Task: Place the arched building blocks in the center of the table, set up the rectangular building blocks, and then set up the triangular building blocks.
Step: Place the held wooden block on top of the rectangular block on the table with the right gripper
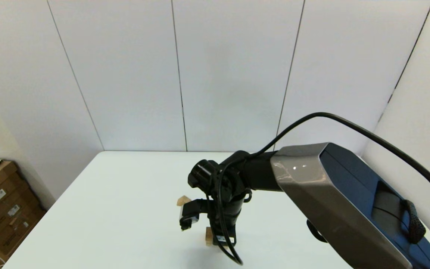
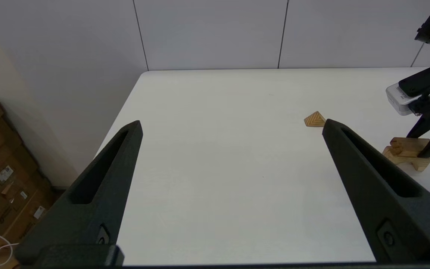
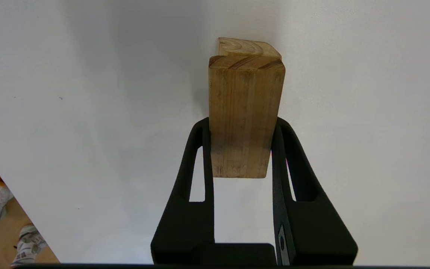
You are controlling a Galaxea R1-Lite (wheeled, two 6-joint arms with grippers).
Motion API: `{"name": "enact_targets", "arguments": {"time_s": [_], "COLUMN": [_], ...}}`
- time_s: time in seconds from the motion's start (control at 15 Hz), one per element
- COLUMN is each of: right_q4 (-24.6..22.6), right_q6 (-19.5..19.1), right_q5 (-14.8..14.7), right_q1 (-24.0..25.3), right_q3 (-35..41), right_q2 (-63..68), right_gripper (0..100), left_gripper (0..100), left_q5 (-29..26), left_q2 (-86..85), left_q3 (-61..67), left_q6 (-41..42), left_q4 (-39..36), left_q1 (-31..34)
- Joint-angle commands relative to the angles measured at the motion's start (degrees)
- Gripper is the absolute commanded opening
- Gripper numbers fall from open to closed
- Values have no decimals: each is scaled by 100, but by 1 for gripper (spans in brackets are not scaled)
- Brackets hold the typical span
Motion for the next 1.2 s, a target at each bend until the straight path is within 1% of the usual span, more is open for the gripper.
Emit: {"name": "enact_targets", "arguments": {"time_s": [0.07,1.2], "right_q4": [29,11], "right_q6": [-13,5], "right_q5": [2,-16], "right_q1": [-2,6], "right_q3": [1,1], "right_q2": [12,65], "right_gripper": [0,0], "left_gripper": [100,100], "left_q5": [0,0], "left_q2": [7,7], "left_q3": [0,0], "left_q6": [-2,-2], "left_q4": [-4,-4], "left_q1": [0,0]}}
